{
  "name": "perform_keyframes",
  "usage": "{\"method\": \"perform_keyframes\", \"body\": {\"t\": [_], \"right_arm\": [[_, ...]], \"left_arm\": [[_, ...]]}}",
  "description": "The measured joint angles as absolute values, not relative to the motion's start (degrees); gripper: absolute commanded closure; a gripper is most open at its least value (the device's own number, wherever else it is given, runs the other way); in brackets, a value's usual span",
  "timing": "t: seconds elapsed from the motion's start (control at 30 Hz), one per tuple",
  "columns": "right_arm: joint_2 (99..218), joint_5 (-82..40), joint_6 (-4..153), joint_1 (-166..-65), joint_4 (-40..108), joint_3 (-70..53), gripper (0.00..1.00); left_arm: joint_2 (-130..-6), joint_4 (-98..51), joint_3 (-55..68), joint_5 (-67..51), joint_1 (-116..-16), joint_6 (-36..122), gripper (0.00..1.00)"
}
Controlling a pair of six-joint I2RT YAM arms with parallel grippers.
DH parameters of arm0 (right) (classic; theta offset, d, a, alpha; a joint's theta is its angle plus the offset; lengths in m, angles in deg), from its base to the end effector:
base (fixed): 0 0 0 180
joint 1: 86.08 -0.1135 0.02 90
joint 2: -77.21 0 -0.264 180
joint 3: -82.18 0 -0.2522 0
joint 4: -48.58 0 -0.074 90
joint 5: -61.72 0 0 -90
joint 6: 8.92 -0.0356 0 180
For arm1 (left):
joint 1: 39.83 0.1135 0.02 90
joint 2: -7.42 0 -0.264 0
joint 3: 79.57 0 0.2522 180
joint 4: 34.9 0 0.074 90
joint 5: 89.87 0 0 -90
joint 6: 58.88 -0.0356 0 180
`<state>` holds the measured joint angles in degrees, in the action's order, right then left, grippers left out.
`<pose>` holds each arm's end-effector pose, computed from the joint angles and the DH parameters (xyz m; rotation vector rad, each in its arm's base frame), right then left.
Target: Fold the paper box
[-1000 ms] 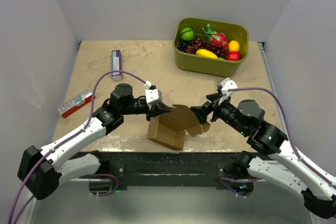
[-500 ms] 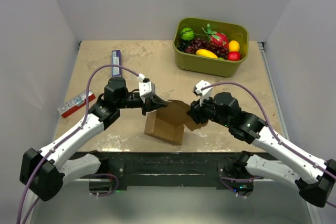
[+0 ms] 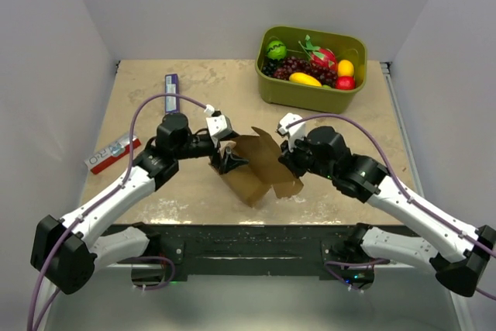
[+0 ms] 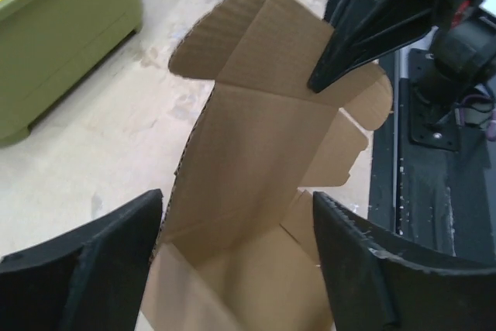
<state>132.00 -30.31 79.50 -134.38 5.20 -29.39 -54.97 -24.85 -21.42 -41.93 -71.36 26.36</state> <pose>0.1393 0.1545 0.3343 -0.8233 1.9614 0.4864 0.1976 -0.1492 0.3040 1.0650 1.5334 -0.9909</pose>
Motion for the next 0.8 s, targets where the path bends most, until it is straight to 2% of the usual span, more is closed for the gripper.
{"method": "perform_keyframes", "body": {"t": [0.27, 0.43, 0.8], "right_arm": [[141.62, -30.55, 85.62, -134.66, 2.46, -22.9, 1.0], [148.65, -31.12, 90.16, -135.56, -0.68, -17.78, 1.0], [155.06, -31.86, 97.29, -136.06, -5.62, -12.56, 1.0]], "left_arm": [[-47.87, -22.53, -21.77, -26.28, -71.36, 30.63, 0.11], [-40.04, -30.09, -28.77, -19.42, -71.47, 38.08, 0.11], [-42.51, -30.57, -32.48, -11.24, -71.84, 40.13, 0.09]]}}
